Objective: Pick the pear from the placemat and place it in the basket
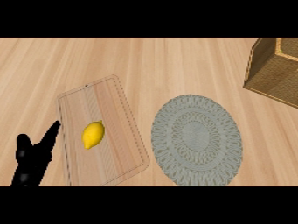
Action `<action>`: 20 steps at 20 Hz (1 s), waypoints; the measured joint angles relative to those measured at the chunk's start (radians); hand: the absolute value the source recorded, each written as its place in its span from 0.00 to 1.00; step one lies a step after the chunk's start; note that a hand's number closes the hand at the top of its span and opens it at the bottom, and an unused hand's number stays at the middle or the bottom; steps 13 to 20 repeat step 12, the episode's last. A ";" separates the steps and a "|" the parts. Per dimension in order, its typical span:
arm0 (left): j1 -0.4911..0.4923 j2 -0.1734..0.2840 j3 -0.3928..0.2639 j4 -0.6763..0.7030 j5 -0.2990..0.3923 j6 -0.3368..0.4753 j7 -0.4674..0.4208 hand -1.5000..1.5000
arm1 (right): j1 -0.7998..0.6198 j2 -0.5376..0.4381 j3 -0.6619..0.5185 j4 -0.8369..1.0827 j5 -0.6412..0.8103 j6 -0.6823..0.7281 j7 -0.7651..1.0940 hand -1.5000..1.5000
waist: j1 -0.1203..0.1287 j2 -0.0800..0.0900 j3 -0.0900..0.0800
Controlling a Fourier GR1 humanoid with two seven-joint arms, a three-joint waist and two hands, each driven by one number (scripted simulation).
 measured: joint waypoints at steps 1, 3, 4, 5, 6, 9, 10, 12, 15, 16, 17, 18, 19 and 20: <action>0.000 -0.004 0.001 -0.003 -0.003 0.006 0.007 0.50 | 0.002 -0.009 -0.008 -0.009 -0.010 0.002 -0.006 0.00 | -0.001 0.000 -0.001; 0.009 -0.003 0.010 -0.006 0.002 0.001 0.000 0.50 | 0.015 -0.018 -0.028 -0.030 -0.037 -0.003 -0.017 0.00 | -0.004 -0.001 -0.002; 0.008 -0.005 0.010 -0.005 -0.001 0.003 0.003 0.50 | 0.017 -0.025 -0.036 -0.045 -0.048 -0.002 -0.014 0.00 | -0.006 -0.002 -0.002; 0.008 -0.006 0.012 -0.003 -0.001 0.002 0.003 0.50 | 0.020 -0.035 -0.049 -0.050 -0.061 -0.006 -0.018 0.00 | -0.007 -0.002 -0.001; 0.010 0.000 0.017 -0.003 0.005 -0.010 0.001 0.50 | 0.027 -0.043 -0.062 -0.058 -0.074 -0.010 -0.018 0.00 | -0.008 -0.003 -0.002; 0.021 -0.005 0.017 -0.014 -0.008 0.003 0.007 0.50 | 0.063 -0.062 -0.089 -0.111 -0.105 -0.012 0.006 0.00 | -0.015 -0.004 -0.004; 0.025 -0.005 0.020 -0.015 -0.008 0.000 0.003 0.50 | 0.081 -0.070 -0.100 -0.129 -0.114 -0.015 0.014 0.00 | -0.018 -0.005 -0.003; 0.030 -0.002 0.026 -0.016 -0.004 -0.006 0.003 0.50 | 0.122 -0.091 -0.118 -0.170 -0.134 0.000 0.032 0.00 | -0.022 -0.007 -0.004; 0.030 -0.002 0.026 -0.016 -0.004 -0.006 0.003 0.50 | 0.122 -0.091 -0.118 -0.170 -0.134 0.000 0.032 0.00 | -0.022 -0.007 -0.004; 0.030 -0.002 0.026 -0.016 -0.004 -0.006 0.003 0.50 | 0.122 -0.091 -0.118 -0.170 -0.134 0.000 0.032 0.00 | -0.022 -0.007 -0.004; 0.030 -0.002 0.026 -0.016 -0.004 -0.006 0.003 0.50 | 0.122 -0.091 -0.118 -0.170 -0.134 0.000 0.032 0.00 | -0.022 -0.007 -0.004; 0.030 -0.002 0.026 -0.016 -0.004 -0.006 0.003 0.50 | 0.122 -0.091 -0.118 -0.170 -0.134 0.000 0.032 0.00 | -0.022 -0.007 -0.004; 0.030 -0.002 0.026 -0.016 -0.004 -0.006 0.003 0.50 | 0.122 -0.091 -0.118 -0.170 -0.134 0.000 0.032 0.00 | -0.022 -0.007 -0.004; 0.030 -0.002 0.026 -0.016 -0.004 -0.006 0.003 0.50 | 0.122 -0.091 -0.118 -0.170 -0.134 0.000 0.032 0.00 | -0.022 -0.007 -0.004</action>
